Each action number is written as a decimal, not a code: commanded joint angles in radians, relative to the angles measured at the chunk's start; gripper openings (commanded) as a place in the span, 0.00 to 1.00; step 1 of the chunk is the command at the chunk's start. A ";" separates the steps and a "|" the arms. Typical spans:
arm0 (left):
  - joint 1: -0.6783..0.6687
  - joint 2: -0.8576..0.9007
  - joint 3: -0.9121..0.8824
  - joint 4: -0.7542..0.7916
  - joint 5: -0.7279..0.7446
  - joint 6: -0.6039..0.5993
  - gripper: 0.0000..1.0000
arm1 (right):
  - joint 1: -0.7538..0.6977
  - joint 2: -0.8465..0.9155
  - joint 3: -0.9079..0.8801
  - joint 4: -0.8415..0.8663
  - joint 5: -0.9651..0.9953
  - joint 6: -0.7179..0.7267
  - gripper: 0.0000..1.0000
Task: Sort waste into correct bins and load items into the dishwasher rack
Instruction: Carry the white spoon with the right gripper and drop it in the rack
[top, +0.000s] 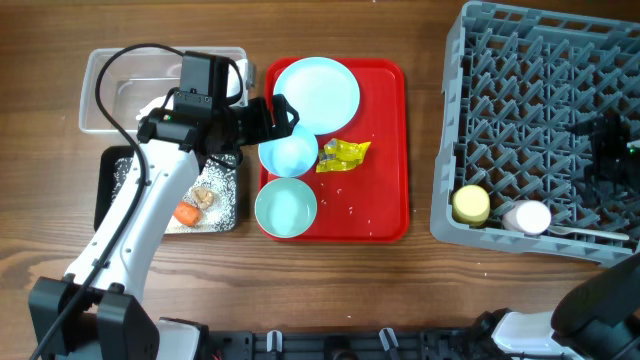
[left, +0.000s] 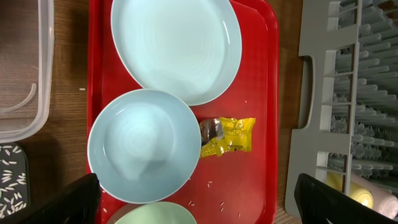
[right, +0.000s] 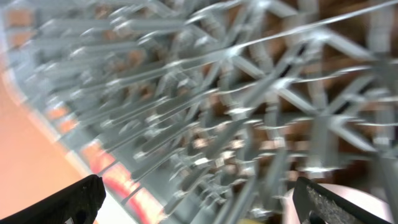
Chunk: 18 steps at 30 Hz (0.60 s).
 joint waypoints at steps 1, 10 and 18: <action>-0.003 -0.005 0.000 0.001 -0.005 0.009 1.00 | 0.003 -0.036 0.036 0.036 -0.310 -0.093 1.00; -0.003 -0.005 0.000 0.001 -0.005 0.009 1.00 | 0.349 -0.208 0.036 0.281 -0.505 -0.249 1.00; -0.003 -0.005 0.000 0.001 -0.005 0.009 1.00 | 0.822 -0.178 0.036 0.118 0.413 -0.135 1.00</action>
